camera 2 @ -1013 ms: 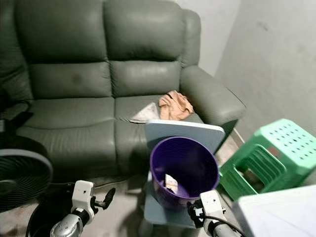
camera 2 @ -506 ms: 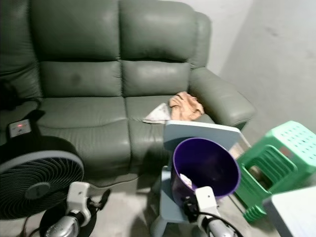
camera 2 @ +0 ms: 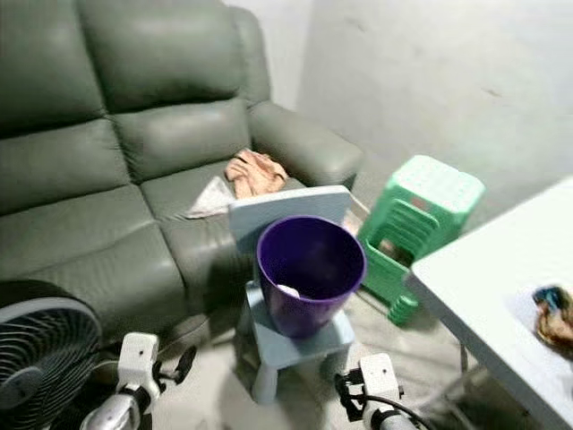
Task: Picking trash to rubbish bin
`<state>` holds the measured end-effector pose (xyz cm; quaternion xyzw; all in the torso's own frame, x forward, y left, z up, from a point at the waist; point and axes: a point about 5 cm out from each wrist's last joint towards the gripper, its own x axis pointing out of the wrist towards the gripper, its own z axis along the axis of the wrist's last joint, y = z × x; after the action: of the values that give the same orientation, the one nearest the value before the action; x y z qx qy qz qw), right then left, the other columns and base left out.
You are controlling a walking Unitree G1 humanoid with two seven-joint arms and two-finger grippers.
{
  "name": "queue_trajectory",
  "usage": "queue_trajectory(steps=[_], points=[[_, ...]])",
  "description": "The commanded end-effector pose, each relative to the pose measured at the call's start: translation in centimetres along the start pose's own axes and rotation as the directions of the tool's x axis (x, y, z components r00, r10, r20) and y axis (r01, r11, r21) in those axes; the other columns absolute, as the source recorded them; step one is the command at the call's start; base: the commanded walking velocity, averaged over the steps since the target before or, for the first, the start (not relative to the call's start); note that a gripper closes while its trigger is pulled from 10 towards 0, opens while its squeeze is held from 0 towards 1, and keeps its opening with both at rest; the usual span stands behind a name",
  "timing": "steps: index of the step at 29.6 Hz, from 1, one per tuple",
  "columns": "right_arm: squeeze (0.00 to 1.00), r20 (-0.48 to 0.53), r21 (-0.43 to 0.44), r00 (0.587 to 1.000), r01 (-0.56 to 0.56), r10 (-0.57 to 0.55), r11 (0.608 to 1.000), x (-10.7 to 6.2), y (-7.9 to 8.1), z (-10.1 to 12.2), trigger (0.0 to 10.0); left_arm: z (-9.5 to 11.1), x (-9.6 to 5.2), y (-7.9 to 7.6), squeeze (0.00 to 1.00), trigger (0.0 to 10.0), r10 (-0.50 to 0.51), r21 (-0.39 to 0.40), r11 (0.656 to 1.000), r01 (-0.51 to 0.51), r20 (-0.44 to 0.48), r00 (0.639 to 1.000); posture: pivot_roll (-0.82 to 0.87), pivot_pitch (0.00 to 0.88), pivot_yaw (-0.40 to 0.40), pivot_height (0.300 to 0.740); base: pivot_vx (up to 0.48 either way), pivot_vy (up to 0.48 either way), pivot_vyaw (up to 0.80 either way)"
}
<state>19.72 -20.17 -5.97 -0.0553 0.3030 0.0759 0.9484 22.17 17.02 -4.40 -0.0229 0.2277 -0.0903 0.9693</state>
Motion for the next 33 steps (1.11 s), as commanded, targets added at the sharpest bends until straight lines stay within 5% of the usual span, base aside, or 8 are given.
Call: queue_trajectory(steps=[1,33], points=[[0.0,0.004,0.006,1.0,0.01,-0.01,1.0,0.04,-0.23,0.16,10.0,-0.24,0.06,-0.5,0.0,10.0,-0.016,0.001,1.0,0.016,-0.015,1.0,-0.04,0.026,-0.087,0.74,0.0,0.0,-0.74],[0.0,-0.019,0.042,0.999,0.035,-0.034,0.999,-0.28,0.06,-0.69,10.0,-0.21,0.33,-0.97,0.0,10.0,-0.066,0.009,0.998,0.066,-0.037,0.997,-0.05,0.0,-0.074,0.74,0.0,0.0,-0.73]])
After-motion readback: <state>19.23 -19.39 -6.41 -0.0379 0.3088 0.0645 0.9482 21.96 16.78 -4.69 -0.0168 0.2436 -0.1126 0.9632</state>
